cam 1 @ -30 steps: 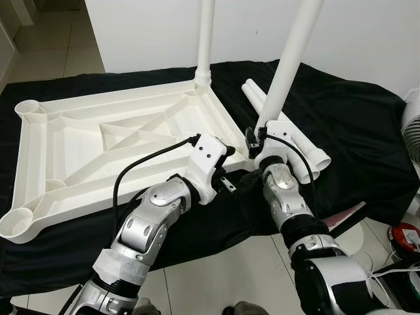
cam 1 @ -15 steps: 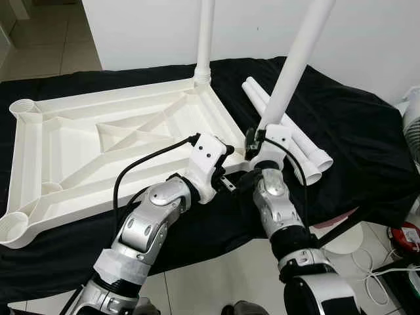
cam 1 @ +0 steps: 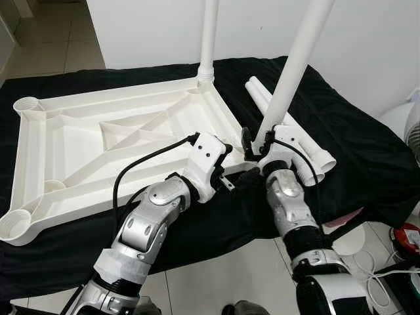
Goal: Building children table
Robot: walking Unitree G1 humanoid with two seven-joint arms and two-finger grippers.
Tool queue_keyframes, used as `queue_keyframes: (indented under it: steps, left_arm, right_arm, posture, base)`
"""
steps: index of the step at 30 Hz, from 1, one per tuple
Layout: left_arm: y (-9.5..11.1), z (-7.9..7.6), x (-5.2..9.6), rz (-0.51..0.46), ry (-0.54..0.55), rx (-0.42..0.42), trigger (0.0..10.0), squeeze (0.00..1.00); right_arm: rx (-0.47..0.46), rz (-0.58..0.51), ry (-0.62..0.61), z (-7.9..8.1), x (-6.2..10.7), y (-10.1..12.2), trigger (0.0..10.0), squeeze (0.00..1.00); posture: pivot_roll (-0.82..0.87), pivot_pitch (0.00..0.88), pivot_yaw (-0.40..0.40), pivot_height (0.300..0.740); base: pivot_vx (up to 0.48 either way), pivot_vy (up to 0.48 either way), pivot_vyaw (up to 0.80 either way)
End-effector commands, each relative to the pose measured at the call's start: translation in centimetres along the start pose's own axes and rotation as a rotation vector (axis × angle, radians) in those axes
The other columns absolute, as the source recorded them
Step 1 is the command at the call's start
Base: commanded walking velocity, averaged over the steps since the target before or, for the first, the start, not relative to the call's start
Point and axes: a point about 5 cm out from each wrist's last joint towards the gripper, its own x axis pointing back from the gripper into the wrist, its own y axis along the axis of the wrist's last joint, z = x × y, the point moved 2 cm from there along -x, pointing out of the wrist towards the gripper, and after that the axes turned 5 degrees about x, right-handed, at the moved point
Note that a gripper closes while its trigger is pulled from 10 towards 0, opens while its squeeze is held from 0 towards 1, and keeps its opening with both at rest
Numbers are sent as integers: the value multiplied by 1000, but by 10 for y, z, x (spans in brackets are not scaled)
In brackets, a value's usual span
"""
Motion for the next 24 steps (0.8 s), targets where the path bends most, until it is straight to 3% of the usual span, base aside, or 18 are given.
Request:
queue_keyframes:
  steps: [1,2,4,6,13,24]
  left_arm:
    - [-3,6,-1,5,93,-1,10000,0]
    - [-6,5,-2,23,101,-9,10000,0]
    - [-7,5,-3,29,104,-12,10000,0]
    - [-8,6,-3,39,114,-17,10000,0]
    - [-9,6,-6,44,127,-20,10000,0]
    - [-12,6,-7,55,151,-33,10000,0]
  right_arm:
    - [-10,25,4,-1,2,-5,10000,0]
    - [23,41,94,-8,3,-7,10000,0]
    - [37,41,129,-11,3,-7,10000,0]
    - [109,30,216,-16,3,-5,10000,0]
    - [162,61,411,-23,0,-2,10000,0]
    - [245,109,499,-29,-9,0,10000,0]
  posture:
    - [32,0,-38,740]
    - [32,0,-36,740]
    - [32,0,-36,740]
    - [28,0,-30,740]
    - [28,0,-28,740]
    - [41,0,-36,740]
  base:
    - [0,0,0]
    - [0,0,0]
    - [0,0,0]
    - [0,0,0]
    - [0,0,0]
    - [0,0,0]
